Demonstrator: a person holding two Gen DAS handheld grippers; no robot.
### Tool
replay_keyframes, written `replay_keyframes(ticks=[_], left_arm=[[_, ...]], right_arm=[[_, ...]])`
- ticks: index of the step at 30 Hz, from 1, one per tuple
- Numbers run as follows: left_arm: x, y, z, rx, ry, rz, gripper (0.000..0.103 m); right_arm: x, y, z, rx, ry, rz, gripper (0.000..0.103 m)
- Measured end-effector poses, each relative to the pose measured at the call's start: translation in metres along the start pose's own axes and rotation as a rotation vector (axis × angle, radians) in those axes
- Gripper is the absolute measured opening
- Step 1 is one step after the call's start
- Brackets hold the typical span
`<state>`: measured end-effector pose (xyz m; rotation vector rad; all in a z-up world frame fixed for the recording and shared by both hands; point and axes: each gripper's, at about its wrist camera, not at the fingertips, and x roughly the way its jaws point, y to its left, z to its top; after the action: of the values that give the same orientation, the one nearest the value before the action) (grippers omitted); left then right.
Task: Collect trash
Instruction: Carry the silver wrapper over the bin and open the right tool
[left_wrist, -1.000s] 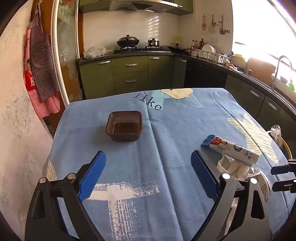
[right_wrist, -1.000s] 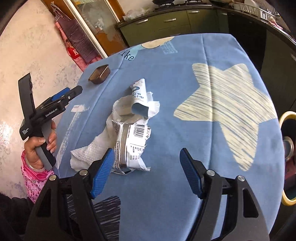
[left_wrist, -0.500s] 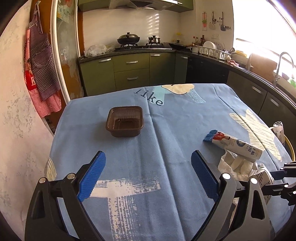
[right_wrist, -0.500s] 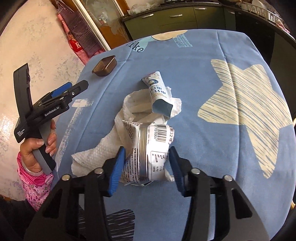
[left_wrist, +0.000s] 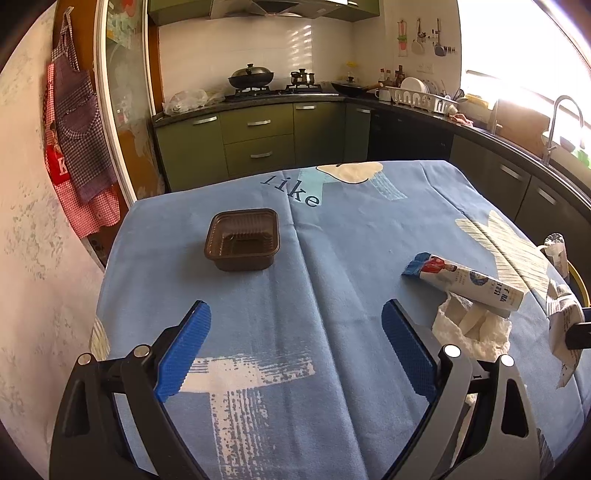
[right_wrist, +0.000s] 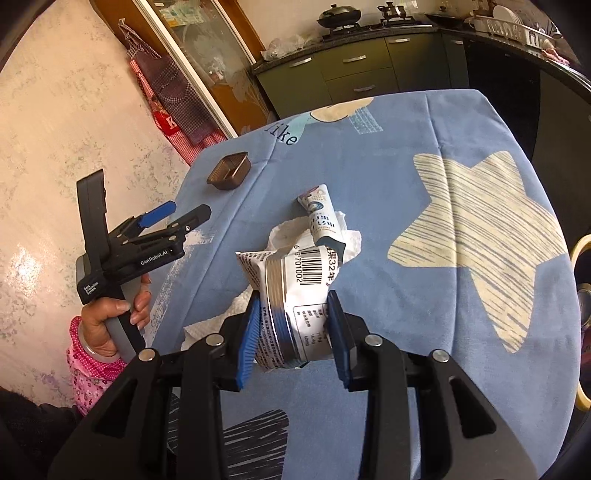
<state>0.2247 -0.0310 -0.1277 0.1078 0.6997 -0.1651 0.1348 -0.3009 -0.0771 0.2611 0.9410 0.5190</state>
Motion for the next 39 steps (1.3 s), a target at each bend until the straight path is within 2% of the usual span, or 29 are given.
replay_keyframes(ticks=[5,8,14,20,21,22,23,26,34,39], left_arm=[[0.0,-0.002,0.0,0.011,-0.001,-0.003,0.093],[0.0,-0.003,0.0,0.013,0.0,-0.003,0.093],[0.001,-0.005,-0.001,0.02,0.004,-0.001,0.093],[0.006,-0.007,-0.002,0.034,0.016,-0.005,0.093],[0.006,-0.008,-0.002,0.037,0.018,-0.006,0.093],[0.006,-0.008,-0.002,0.039,0.019,-0.008,0.093],[0.006,-0.008,-0.002,0.04,0.018,-0.008,0.093],[0.006,-0.009,-0.002,0.042,0.015,-0.013,0.093],[0.001,-0.017,-0.002,0.066,0.003,-0.061,0.093],[-0.016,-0.04,0.0,0.144,-0.016,-0.185,0.094]], right_arm=[[-0.03,-0.006,0.003,0.0,-0.059,-0.036,0.034],[-0.058,-0.026,0.003,0.035,-0.118,-0.109,0.034],[-0.121,-0.115,-0.013,0.229,-0.226,-0.36,0.035],[-0.143,-0.21,-0.038,0.415,-0.235,-0.567,0.037],[-0.142,-0.223,-0.039,0.43,-0.227,-0.605,0.039],[-0.139,-0.233,-0.042,0.447,-0.214,-0.634,0.05],[-0.138,-0.24,-0.044,0.458,-0.213,-0.647,0.056],[-0.141,-0.253,-0.051,0.5,-0.243,-0.655,0.057],[-0.135,-0.235,-0.061,0.505,-0.261,-0.592,0.064],[-0.127,-0.22,-0.061,0.475,-0.242,-0.572,0.064]])
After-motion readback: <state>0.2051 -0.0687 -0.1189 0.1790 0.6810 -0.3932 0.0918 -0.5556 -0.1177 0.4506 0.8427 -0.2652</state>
